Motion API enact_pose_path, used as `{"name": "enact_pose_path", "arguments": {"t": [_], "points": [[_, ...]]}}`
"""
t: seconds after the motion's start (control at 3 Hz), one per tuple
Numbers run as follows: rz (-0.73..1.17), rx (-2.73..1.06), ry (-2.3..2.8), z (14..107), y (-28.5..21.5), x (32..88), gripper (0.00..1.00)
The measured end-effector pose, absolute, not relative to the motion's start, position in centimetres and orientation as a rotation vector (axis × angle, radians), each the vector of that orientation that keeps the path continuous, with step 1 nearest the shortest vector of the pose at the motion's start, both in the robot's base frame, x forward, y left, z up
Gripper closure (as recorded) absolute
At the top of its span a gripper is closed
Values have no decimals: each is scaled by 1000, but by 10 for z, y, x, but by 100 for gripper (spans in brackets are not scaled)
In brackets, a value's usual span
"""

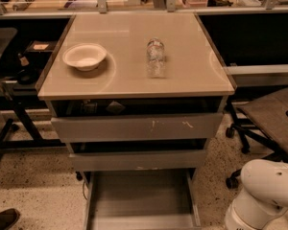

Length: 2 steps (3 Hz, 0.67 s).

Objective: Close bottom drawer

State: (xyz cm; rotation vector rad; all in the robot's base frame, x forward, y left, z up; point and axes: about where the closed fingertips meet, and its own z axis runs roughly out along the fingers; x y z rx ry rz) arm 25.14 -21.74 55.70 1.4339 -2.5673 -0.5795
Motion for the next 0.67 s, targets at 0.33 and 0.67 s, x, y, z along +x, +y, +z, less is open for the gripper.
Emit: {"name": "enact_pose_path", "arguments": {"t": [0.33,0.67], "points": [[-580,1434,-2567,557,-217,251,100],[-593,1408,-2561,542,-216,250,100]]}}
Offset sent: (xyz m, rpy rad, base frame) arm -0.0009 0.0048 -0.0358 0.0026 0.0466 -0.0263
